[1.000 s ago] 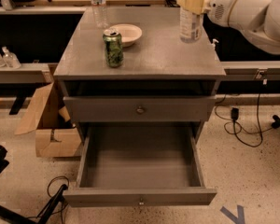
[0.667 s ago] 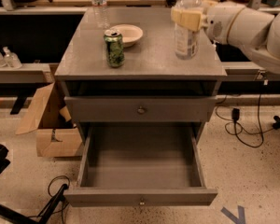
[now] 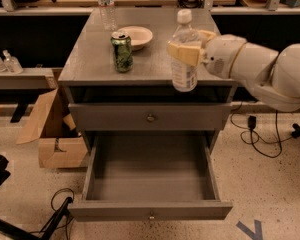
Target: Place blue plastic bottle into middle drawer
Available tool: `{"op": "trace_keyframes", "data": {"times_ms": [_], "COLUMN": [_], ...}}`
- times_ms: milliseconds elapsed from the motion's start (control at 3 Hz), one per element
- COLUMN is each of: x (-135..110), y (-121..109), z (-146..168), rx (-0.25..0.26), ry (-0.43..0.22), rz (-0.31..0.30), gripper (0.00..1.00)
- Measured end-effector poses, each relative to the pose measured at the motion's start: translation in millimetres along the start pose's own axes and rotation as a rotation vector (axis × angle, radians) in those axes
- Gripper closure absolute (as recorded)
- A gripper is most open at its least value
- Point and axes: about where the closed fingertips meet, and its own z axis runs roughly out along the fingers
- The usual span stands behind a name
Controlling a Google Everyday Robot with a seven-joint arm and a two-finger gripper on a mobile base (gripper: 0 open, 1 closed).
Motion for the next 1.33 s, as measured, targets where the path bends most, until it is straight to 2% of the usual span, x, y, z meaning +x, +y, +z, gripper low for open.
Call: {"op": "trace_keyframes", "data": {"times_ms": [333,667,1000,1333], "x": [32.5,69.6,117.7,117.7], "y": [34.7,61.7,77.2,77.2], "z": [2.3,25.6,51.3,51.3], "rx": [-0.008,-0.007,-0.008,-0.008], "ry": [-0.034,-0.051,-0.036,-0.036], "rz": [-0.034,-0.08,-0.071,-0.071], "gripper": [1.0,1.0,1.0,1.0]}}
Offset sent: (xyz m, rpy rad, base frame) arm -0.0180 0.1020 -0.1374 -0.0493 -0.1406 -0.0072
